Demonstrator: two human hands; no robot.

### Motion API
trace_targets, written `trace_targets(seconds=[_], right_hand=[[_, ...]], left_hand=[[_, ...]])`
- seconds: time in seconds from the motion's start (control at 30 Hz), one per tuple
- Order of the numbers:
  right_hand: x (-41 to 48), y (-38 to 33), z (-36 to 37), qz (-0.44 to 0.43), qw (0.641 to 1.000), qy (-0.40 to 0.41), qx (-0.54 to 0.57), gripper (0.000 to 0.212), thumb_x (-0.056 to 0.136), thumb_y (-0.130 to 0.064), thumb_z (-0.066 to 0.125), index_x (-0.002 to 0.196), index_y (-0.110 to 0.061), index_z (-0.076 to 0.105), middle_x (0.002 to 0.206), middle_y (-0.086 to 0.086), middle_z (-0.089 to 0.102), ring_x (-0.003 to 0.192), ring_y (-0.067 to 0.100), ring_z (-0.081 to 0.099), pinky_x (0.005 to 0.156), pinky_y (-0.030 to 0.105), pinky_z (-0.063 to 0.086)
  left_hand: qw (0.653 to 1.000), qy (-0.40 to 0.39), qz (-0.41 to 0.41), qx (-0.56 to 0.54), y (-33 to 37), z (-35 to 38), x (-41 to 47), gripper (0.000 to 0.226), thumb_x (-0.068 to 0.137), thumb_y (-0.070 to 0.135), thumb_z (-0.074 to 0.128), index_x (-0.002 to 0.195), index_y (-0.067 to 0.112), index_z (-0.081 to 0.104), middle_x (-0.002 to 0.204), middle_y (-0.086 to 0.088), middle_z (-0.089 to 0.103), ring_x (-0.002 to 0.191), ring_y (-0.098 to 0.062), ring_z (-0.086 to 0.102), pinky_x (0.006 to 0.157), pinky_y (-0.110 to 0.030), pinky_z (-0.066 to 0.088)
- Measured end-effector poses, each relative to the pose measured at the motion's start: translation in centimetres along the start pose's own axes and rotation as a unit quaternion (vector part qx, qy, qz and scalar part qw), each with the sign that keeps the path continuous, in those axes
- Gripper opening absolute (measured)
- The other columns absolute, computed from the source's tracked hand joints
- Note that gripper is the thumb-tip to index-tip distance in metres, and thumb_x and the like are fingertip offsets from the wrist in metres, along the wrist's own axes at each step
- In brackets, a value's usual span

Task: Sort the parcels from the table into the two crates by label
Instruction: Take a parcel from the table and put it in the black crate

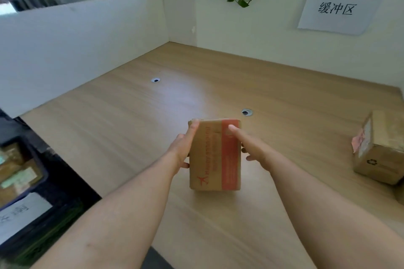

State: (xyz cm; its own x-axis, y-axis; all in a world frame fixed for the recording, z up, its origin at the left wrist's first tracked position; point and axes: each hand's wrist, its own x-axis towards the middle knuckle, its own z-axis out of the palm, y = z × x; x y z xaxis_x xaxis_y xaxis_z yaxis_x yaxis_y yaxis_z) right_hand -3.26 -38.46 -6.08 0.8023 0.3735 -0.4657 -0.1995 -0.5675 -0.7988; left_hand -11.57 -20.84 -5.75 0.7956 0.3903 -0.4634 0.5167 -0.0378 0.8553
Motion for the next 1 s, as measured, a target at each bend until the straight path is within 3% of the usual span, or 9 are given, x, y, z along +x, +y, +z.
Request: trace_targets(seconds=[0.1, 0.2, 0.33, 0.47, 0.57, 0.63, 0.8, 0.93, 1.0], right_hand=[[0.1, -2.9, 3.2, -0.007, 1.000, -0.005, 0.019, 0.085, 0.079, -0.084, 0.030, 0.131, -0.022, 0.056, 0.123, 0.003, 0.062, 0.110, 0.021, 0.058, 0.096, 0.041, 0.043], [-0.3, -5.6, 7.0, -0.015, 1.000, 0.000, 0.012, 0.083, 0.083, -0.082, 0.026, 0.129, -0.020, 0.055, 0.117, 0.006, 0.064, 0.103, 0.023, 0.062, 0.087, 0.041, 0.044], [-0.7, -8.6, 12.7, -0.053, 0.998, -0.013, -0.028, 0.054, 0.094, -0.056, 0.037, 0.111, -0.011, 0.061, 0.105, 0.010, 0.068, 0.096, 0.025, 0.064, 0.082, 0.037, 0.048], [-1.5, -11.3, 18.7, -0.084, 0.995, -0.054, -0.025, 0.021, 0.093, -0.031, 0.053, 0.100, -0.012, 0.057, 0.088, 0.007, 0.060, 0.078, 0.021, 0.058, 0.069, 0.033, 0.048], [-1.7, -12.9, 23.4, -0.100, 0.988, -0.096, -0.074, 0.063, 0.088, -0.019, 0.060, 0.144, -0.020, 0.032, 0.100, 0.007, 0.061, 0.078, 0.025, 0.062, 0.071, 0.038, 0.054], [-2.3, -14.0, 26.7, -0.113, 0.975, -0.141, -0.130, 0.086, 0.087, -0.016, 0.063, 0.153, -0.032, 0.010, 0.105, 0.006, 0.061, 0.082, 0.026, 0.066, 0.078, 0.041, 0.056], [-3.4, -16.9, 35.1, -0.152, 0.937, -0.220, -0.227, 0.085, 0.088, -0.011, 0.066, 0.150, -0.040, 0.015, 0.121, 0.000, 0.046, 0.085, 0.017, 0.063, 0.087, 0.040, 0.055], [-3.8, -18.3, 42.3, -0.149, 0.921, -0.259, -0.251, 0.074, 0.085, -0.009, 0.071, 0.138, -0.035, 0.026, 0.122, 0.006, 0.047, 0.100, 0.029, 0.062, 0.086, 0.047, 0.057], [-4.1, -18.5, 46.1, -0.168, 0.914, -0.256, -0.266, 0.060, 0.086, -0.023, 0.070, 0.130, -0.033, 0.030, 0.121, 0.008, 0.048, 0.100, 0.028, 0.061, 0.081, 0.045, 0.059]], left_hand=[[0.999, 0.031, 0.002, -0.044, -0.8, -4.1, -1.0, 0.072, 0.077, 0.087, 0.031, 0.107, 0.029, 0.062, 0.104, -0.003, 0.067, 0.103, -0.021, 0.061, 0.094, -0.055, 0.048], [0.996, 0.075, 0.001, -0.056, -1.8, -8.6, -1.8, 0.082, 0.069, 0.091, 0.037, 0.111, 0.027, 0.063, 0.106, -0.002, 0.069, 0.102, -0.020, 0.062, 0.083, -0.047, 0.052], [0.990, 0.130, 0.006, -0.062, -3.8, -14.8, -3.4, 0.071, 0.053, 0.069, 0.054, 0.102, 0.019, 0.061, 0.109, -0.008, 0.067, 0.101, -0.023, 0.062, 0.087, -0.043, 0.052], [0.988, 0.138, 0.000, -0.069, -6.9, -20.8, -5.5, 0.069, 0.078, 0.045, 0.056, 0.137, 0.015, 0.037, 0.113, -0.010, 0.060, 0.101, -0.026, 0.059, 0.087, -0.046, 0.053], [0.989, 0.130, -0.011, -0.074, -9.7, -25.4, -6.9, 0.084, 0.089, 0.021, 0.048, 0.154, 0.036, -0.004, 0.122, -0.005, 0.054, 0.097, -0.027, 0.062, 0.085, -0.047, 0.056], [0.989, 0.132, -0.017, -0.062, -11.7, -28.5, -7.9, 0.090, 0.090, 0.013, 0.046, 0.151, 0.043, -0.012, 0.126, -0.005, 0.049, 0.094, -0.029, 0.062, 0.083, -0.047, 0.058], [0.988, 0.143, -0.048, -0.042, -16.9, -35.3, -10.5, 0.094, 0.091, 0.008, 0.051, 0.148, 0.052, -0.010, 0.128, -0.003, 0.039, 0.102, -0.032, 0.056, 0.080, -0.047, 0.059], [0.983, 0.167, -0.051, -0.058, -20.9, -40.4, -12.8, 0.083, 0.090, 0.007, 0.054, 0.146, 0.050, 0.010, 0.129, -0.006, 0.039, 0.109, -0.034, 0.051, 0.077, -0.047, 0.059], [0.976, 0.193, -0.061, -0.077, -22.8, -42.9, -14.0, 0.067, 0.090, 0.013, 0.056, 0.139, 0.045, 0.021, 0.126, -0.007, 0.042, 0.110, -0.032, 0.051, 0.079, -0.049, 0.058]])
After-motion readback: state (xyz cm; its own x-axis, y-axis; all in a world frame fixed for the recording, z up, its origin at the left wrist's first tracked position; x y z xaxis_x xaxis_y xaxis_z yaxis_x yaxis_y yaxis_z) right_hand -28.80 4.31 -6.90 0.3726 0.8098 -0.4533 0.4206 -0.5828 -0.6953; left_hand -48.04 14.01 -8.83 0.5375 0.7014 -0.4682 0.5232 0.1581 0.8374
